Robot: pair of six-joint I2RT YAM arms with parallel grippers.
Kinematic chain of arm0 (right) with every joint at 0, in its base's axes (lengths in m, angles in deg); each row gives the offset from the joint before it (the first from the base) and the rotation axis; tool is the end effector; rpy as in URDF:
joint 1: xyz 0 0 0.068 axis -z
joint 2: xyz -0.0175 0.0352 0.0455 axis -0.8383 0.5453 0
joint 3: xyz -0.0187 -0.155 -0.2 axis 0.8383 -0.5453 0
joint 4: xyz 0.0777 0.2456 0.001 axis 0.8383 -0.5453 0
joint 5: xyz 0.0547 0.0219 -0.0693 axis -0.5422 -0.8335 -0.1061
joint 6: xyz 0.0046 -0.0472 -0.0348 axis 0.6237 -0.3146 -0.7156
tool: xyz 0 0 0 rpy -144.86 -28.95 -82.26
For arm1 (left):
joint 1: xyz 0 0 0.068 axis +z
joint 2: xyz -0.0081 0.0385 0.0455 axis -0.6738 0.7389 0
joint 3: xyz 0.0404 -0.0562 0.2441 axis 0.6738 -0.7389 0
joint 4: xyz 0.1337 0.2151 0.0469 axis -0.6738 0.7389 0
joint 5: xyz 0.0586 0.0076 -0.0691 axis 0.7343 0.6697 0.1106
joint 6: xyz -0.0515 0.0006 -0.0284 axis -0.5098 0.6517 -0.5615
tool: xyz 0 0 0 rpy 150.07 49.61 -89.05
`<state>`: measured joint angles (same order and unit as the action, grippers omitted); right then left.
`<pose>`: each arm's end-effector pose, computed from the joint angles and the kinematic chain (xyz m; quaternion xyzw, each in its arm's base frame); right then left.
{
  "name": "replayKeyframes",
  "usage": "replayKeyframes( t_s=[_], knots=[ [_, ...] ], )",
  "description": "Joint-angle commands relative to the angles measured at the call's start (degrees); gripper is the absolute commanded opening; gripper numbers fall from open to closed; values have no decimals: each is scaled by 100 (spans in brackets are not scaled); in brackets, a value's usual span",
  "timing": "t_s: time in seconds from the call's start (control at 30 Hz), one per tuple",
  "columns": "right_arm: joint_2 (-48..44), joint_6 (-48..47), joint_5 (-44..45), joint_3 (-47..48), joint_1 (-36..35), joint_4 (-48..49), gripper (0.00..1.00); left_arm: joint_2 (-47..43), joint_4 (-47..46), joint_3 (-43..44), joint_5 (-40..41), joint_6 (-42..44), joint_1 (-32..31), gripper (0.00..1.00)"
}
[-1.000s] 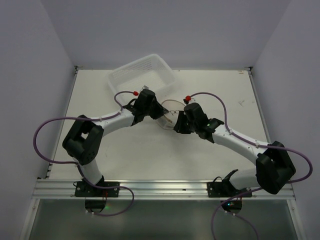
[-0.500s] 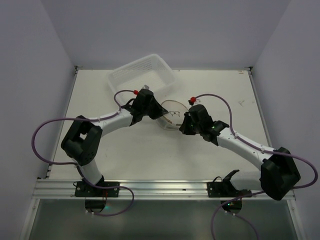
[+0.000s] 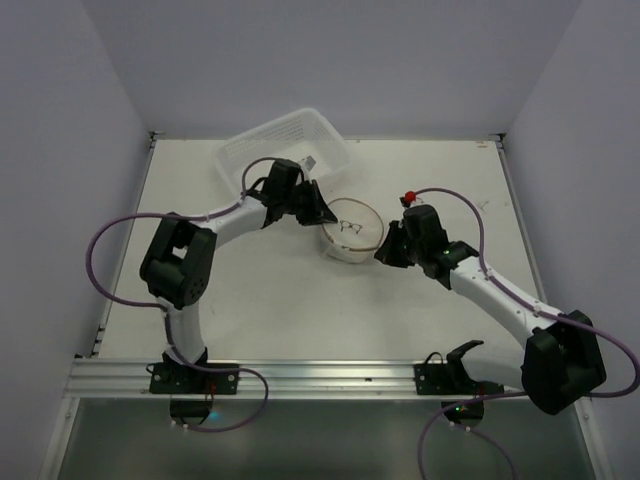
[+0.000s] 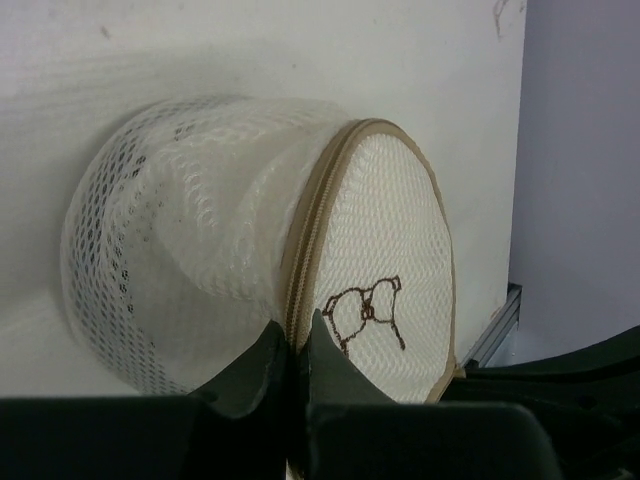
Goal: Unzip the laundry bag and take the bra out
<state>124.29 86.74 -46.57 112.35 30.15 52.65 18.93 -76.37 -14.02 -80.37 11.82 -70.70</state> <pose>0.2328 0.1197 0.2118 0.0497 0.9162 0.2193 0.3316 0.3503 -0.2091 0.1809 -0.0585 0.8887 -0.4061 0.2046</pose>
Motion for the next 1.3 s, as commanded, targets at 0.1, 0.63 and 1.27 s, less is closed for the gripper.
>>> replayKeyframes(
  t_s=[0.1, 0.63, 1.27],
  knots=[
    [48, 267, -743, -20, -245, 301, 0, 888, 469, 1774, -432, 604, 197, 23],
    [1077, 830, -619, 727, -984, 811, 0, -1405, 630, -903, 1599, -909, -250, 95],
    [375, 558, -198, -62, -109, 153, 0, -1027, 618, -763, 1600, -779, -568, 0]
  ],
)
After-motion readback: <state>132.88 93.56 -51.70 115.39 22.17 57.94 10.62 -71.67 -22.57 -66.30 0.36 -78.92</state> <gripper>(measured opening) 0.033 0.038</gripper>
